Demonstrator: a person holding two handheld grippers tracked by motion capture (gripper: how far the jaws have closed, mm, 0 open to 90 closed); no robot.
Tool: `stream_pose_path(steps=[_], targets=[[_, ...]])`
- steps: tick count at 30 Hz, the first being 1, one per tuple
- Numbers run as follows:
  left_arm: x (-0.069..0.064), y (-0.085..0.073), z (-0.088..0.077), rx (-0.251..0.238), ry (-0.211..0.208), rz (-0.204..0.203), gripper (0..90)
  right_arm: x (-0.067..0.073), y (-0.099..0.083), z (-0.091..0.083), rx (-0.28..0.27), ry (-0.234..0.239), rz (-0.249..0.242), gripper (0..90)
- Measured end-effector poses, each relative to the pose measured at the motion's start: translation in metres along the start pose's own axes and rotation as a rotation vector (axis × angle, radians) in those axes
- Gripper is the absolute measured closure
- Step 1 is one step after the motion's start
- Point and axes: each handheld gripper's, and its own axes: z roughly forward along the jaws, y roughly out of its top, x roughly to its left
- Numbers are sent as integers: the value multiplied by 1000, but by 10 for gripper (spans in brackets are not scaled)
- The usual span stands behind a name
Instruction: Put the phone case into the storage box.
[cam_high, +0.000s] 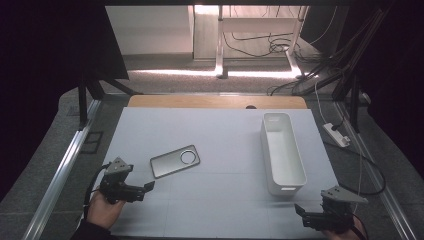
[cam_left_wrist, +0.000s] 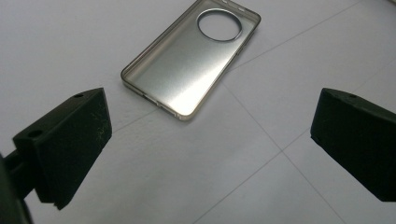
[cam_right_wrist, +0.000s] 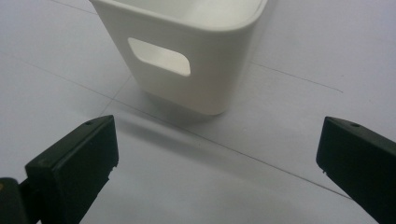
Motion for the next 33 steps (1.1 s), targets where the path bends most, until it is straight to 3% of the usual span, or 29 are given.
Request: stream_pose_path(steps=[28, 33], targets=[[5, 43, 34, 57, 24, 49, 0, 0, 0, 1, 6, 6, 0, 0], [6, 50, 41, 65, 7, 51, 0, 0, 0, 1, 7, 6, -1, 0]])
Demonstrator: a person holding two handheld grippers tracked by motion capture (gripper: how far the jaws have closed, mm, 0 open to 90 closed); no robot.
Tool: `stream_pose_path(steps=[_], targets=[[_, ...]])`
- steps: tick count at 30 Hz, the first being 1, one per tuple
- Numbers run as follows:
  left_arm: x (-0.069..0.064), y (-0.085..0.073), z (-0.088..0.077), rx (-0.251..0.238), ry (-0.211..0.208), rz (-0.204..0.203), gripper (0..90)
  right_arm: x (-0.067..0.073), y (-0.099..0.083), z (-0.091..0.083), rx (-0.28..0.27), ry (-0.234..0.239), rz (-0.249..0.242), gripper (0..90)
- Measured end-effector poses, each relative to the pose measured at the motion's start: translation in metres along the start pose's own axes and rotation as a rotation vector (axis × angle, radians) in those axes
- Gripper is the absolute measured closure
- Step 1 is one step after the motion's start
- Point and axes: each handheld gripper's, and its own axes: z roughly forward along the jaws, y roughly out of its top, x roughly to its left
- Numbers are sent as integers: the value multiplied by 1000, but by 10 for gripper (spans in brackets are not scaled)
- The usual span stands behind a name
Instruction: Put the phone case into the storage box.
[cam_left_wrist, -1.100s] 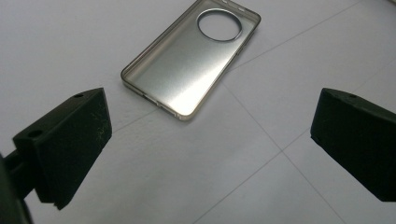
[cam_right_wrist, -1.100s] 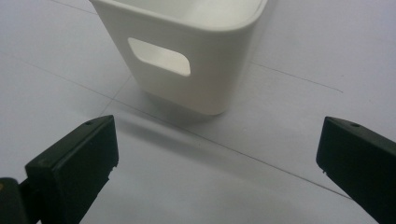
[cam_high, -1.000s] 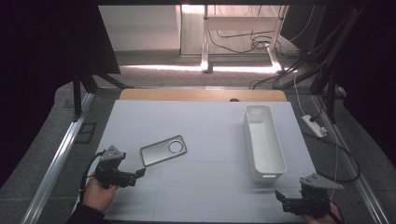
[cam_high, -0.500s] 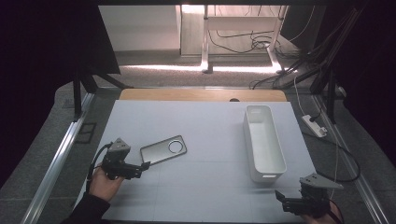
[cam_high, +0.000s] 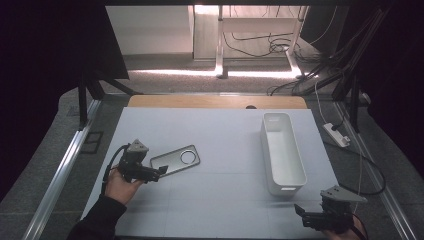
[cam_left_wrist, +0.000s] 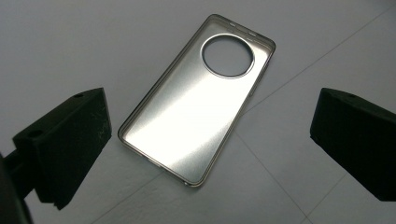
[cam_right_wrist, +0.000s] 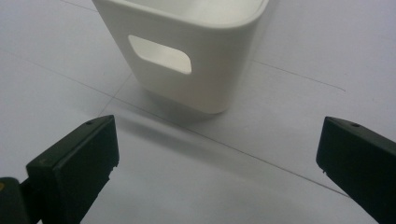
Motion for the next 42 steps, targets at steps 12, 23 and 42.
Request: stream_pose_path(steps=[12, 23, 42], targets=[[7, 19, 15, 28, -8, 16, 0, 0, 0, 0, 5, 1, -3, 0], [7, 41, 36, 52, -13, 33, 3, 0, 0, 1, 7, 4, -3, 0], [11, 31, 41, 85, -73, 4, 892, 0, 0, 0, 7, 7, -4, 0]])
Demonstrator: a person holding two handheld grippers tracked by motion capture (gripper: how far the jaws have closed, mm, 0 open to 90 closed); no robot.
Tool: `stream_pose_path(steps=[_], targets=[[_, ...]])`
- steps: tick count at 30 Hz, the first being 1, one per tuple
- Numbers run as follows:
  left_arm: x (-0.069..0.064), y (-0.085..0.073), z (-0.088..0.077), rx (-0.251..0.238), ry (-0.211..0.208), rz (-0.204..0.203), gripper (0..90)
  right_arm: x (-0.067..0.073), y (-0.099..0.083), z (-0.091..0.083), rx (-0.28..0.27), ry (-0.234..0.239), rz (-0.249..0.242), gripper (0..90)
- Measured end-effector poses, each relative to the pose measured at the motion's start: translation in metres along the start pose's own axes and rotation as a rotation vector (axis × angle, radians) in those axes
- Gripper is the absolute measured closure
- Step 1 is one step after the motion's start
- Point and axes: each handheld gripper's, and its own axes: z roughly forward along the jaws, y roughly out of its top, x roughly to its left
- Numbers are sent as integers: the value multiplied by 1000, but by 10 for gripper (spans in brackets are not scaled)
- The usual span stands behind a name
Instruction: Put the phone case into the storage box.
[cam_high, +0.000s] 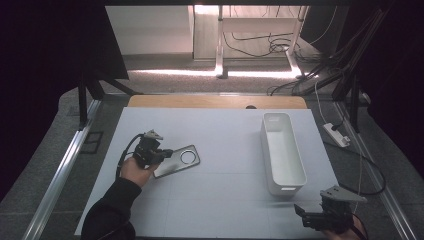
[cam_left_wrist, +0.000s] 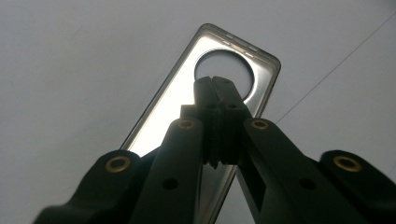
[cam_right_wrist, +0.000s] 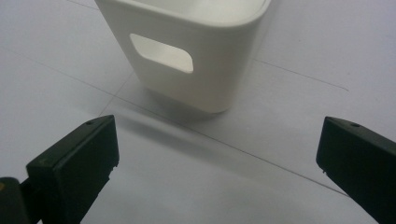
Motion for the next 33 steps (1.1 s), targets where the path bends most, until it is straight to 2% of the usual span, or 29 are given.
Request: stream_pose_path(steps=[6, 9, 15, 17, 33], targets=[[2, -8, 3, 13, 6, -2, 894, 1, 0, 0, -2, -1, 0, 0], [5, -13, 6, 12, 7, -19, 894, 1, 0, 0, 0, 0, -1, 0], [3, -18, 7, 25, 28, 6, 895, 1, 0, 0, -1, -2, -4, 0], [3, -20, 10, 44, 38, 11, 895, 1, 0, 0, -2, -2, -5, 0], [1, -25, 23, 111, 35, 20, 895, 1, 0, 0, -6, 1, -8, 0]])
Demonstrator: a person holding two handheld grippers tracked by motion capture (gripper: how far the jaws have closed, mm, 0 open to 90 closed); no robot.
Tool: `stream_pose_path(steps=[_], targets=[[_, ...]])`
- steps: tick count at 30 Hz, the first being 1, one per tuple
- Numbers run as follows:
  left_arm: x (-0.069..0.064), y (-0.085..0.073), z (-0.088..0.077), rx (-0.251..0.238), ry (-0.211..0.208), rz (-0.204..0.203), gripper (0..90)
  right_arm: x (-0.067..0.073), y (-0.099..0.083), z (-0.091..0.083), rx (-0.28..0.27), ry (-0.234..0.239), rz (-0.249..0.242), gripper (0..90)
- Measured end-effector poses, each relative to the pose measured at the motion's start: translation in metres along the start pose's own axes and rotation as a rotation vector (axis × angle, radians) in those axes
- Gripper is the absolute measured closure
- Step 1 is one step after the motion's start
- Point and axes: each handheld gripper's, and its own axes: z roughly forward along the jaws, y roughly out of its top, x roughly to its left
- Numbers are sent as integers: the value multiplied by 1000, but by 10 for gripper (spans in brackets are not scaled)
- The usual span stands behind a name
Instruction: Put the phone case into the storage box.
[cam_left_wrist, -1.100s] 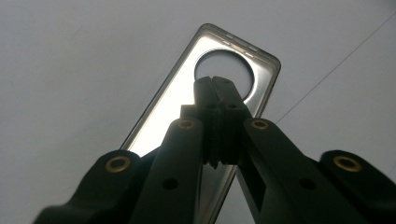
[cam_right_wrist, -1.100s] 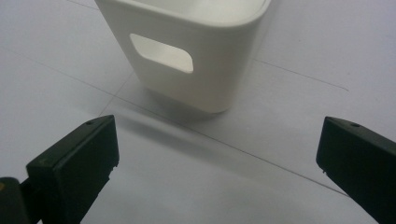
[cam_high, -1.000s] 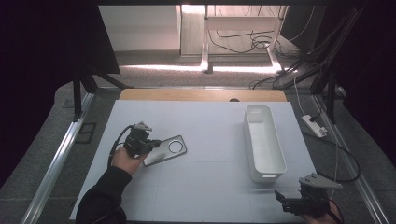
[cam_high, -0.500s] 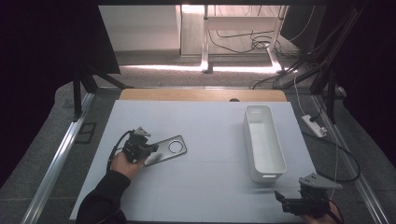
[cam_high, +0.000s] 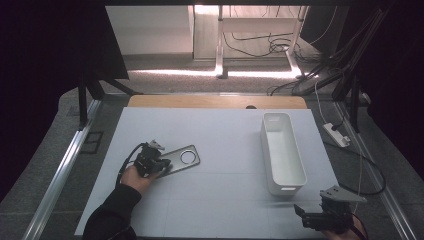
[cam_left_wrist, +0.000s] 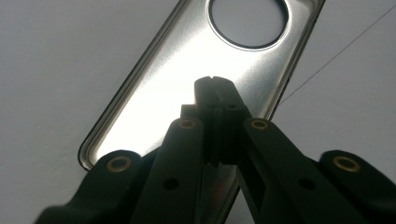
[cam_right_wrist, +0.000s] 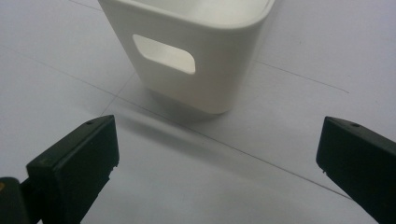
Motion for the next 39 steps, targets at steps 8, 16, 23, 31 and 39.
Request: stream_pose_path(steps=[8, 16, 23, 31, 39], targets=[[-2, -1, 2, 14, -10, 1, 895, 0, 0, 0, 4, -2, -2, 0], [-14, -4, 1, 27, -15, 6, 895, 0, 0, 0, 3, -4, -2, 0], [-22, -4, 2, 28, -22, -1, 895, 0, 0, 0, 6, -3, -4, 0], [-35, -1, 5, 26, -41, -8, 895, 1, 0, 1, 7, -3, -7, 0], [-47, 5, 9, 34, -40, 3, 895, 1, 0, 1, 9, -2, -11, 1]])
